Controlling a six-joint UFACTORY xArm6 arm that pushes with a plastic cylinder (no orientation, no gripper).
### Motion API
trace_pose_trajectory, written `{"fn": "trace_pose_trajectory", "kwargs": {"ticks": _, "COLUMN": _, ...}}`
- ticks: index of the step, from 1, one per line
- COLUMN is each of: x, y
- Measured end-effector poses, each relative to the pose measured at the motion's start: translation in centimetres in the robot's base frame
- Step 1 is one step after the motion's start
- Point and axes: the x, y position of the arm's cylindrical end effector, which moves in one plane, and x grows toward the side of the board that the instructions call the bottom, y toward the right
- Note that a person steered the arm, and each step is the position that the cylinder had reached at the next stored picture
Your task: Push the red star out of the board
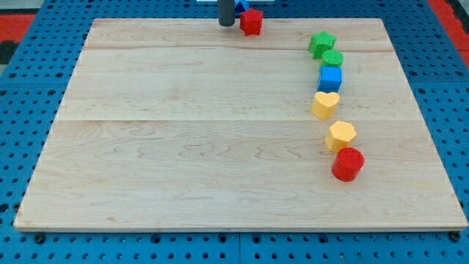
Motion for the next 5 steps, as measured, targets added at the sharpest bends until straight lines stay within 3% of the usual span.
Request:
{"fn": "trace_pose_trajectory", "kwargs": {"ticks": 2, "x": 0.5, "y": 8.8}}
{"fn": "trace_pose_trajectory", "kwargs": {"ticks": 4, "x": -0.1, "y": 8.3}}
{"fn": "trace_pose_trajectory", "kwargs": {"ticks": 5, "x": 0.3, "y": 11.9}}
